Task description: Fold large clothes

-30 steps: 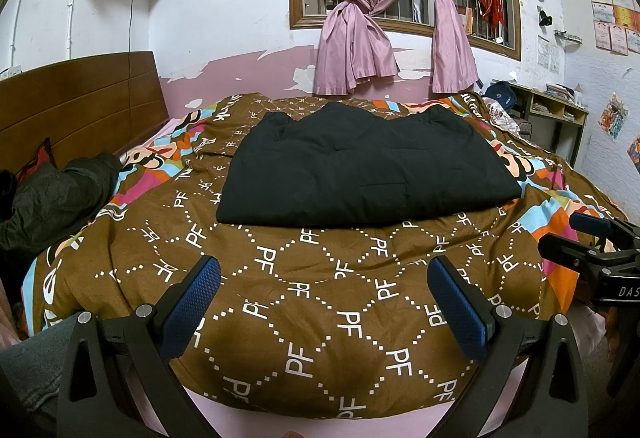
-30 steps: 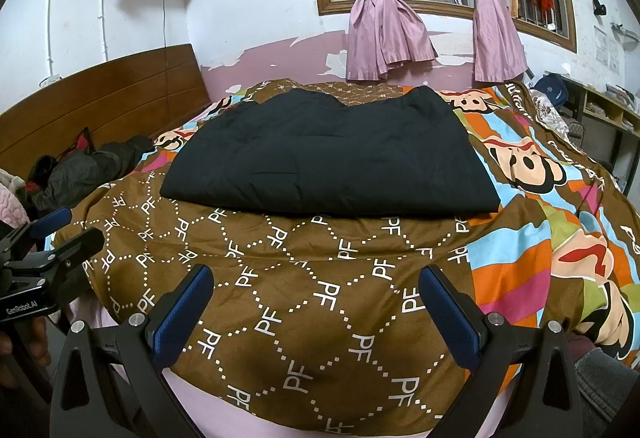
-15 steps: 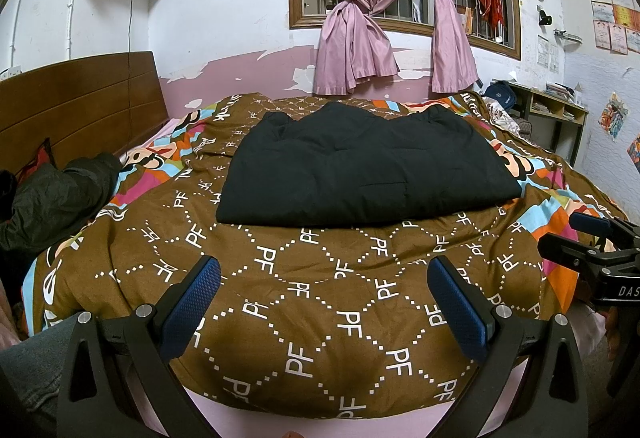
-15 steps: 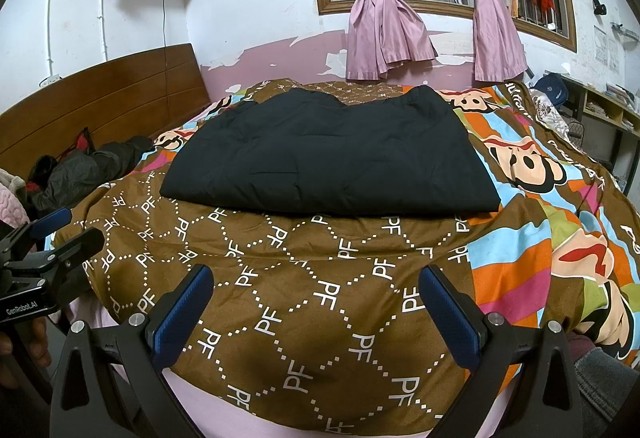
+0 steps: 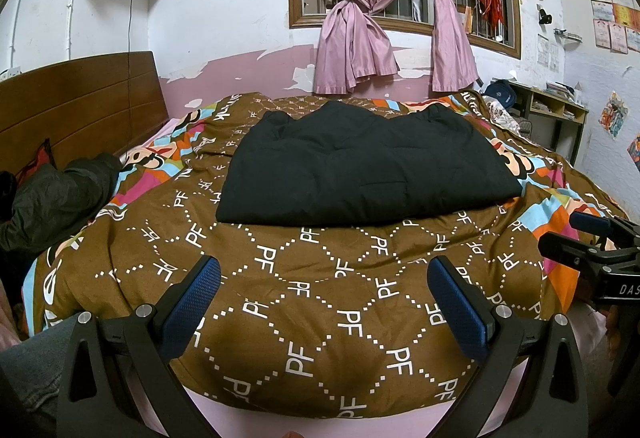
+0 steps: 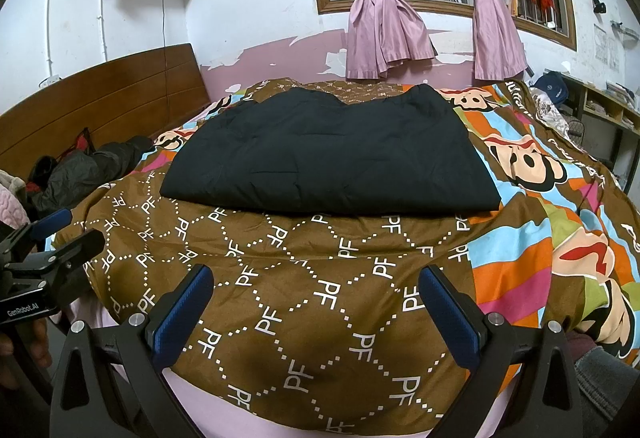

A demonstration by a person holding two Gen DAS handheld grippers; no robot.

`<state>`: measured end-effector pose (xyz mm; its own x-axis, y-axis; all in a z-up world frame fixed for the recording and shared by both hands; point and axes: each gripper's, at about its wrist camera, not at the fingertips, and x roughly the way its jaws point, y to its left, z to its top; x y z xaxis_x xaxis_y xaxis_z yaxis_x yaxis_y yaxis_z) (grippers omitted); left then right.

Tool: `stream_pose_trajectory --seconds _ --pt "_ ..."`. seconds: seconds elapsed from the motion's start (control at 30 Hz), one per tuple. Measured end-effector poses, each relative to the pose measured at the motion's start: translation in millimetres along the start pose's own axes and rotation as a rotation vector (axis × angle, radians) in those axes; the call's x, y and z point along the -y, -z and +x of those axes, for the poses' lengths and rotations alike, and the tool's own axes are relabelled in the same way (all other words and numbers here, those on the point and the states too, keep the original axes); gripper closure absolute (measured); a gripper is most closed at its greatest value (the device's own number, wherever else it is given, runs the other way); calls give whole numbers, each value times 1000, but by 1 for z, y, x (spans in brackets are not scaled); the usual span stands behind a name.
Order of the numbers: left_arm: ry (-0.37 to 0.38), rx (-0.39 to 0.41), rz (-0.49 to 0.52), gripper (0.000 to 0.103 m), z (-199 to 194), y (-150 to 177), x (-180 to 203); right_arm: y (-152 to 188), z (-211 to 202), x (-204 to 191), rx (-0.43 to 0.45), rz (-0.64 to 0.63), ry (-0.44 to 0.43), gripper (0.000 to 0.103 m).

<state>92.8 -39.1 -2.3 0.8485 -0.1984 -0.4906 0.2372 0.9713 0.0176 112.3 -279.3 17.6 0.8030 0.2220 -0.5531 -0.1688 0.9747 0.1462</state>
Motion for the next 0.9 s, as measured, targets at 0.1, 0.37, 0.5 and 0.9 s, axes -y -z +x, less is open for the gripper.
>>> stream_pose_trajectory --seconds 0.1,0.37,0.5,0.9 --pt "0 0 -1 2 0 0 0 0 0 0 -1 1 0 0" --pt "-2 3 -25 2 -2 2 -4 -1 0 0 -1 1 0 0" --pt "0 16 -46 2 -6 1 -7 -1 0 0 -2 3 -1 0" --pt "-31 31 12 2 -8 4 -13 1 0 -2 0 4 1 0"
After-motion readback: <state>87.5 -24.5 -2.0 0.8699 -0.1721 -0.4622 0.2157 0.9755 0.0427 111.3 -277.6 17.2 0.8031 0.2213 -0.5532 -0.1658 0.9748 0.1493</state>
